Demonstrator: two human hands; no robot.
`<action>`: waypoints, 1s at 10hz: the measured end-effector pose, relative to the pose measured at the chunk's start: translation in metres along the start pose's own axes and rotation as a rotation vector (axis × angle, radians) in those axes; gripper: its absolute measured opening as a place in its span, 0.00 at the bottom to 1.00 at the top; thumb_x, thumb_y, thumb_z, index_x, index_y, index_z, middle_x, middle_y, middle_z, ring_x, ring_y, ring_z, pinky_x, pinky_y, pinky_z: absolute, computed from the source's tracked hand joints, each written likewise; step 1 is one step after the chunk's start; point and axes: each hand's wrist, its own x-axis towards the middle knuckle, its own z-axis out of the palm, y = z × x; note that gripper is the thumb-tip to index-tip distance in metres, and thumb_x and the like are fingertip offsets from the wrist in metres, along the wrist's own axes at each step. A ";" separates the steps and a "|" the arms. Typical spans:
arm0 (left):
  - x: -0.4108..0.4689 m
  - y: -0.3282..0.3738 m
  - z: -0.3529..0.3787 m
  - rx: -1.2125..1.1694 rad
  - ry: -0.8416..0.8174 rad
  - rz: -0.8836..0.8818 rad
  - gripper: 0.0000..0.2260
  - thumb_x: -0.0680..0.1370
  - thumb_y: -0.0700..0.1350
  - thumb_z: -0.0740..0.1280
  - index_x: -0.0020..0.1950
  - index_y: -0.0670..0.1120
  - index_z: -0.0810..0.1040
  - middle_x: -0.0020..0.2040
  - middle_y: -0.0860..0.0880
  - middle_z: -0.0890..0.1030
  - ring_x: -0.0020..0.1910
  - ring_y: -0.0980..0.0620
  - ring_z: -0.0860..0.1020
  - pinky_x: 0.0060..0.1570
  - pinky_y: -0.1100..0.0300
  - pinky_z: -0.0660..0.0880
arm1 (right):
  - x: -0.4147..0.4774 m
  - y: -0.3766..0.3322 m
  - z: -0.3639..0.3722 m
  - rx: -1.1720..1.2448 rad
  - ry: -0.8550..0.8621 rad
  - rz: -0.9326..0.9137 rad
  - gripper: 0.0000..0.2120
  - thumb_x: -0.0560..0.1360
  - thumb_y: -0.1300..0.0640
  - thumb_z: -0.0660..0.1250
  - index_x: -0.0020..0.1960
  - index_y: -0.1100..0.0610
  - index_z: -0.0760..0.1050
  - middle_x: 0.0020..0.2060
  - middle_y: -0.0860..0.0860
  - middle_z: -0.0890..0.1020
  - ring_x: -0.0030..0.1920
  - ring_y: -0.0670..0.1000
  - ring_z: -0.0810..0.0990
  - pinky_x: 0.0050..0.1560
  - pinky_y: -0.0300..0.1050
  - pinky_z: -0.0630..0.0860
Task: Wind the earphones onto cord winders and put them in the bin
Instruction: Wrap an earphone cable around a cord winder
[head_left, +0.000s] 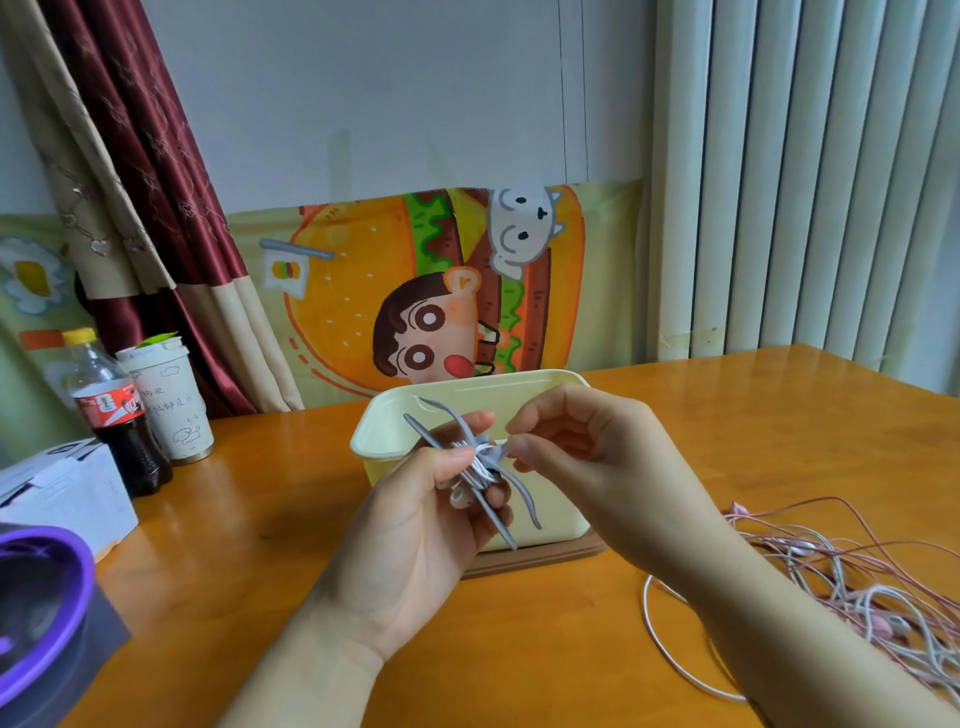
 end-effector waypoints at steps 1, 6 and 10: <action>-0.001 0.002 -0.002 0.081 0.027 -0.012 0.14 0.67 0.44 0.64 0.51 0.47 0.80 0.34 0.51 0.81 0.29 0.55 0.79 0.31 0.61 0.76 | -0.002 -0.004 0.003 -0.127 0.035 -0.068 0.05 0.72 0.61 0.72 0.41 0.52 0.79 0.35 0.45 0.82 0.39 0.44 0.81 0.44 0.38 0.78; -0.011 0.010 0.007 0.086 0.018 -0.041 0.11 0.66 0.42 0.66 0.48 0.48 0.81 0.33 0.49 0.81 0.27 0.55 0.78 0.28 0.63 0.76 | -0.003 -0.010 0.006 -0.080 0.025 0.021 0.06 0.70 0.62 0.73 0.43 0.53 0.79 0.37 0.46 0.84 0.41 0.43 0.83 0.46 0.38 0.79; -0.002 0.004 -0.003 0.056 0.191 0.070 0.14 0.67 0.47 0.69 0.51 0.49 0.84 0.40 0.52 0.82 0.40 0.55 0.79 0.43 0.57 0.76 | 0.005 0.010 -0.015 0.274 -0.279 0.430 0.04 0.72 0.63 0.70 0.47 0.61 0.78 0.36 0.56 0.84 0.37 0.50 0.83 0.39 0.39 0.79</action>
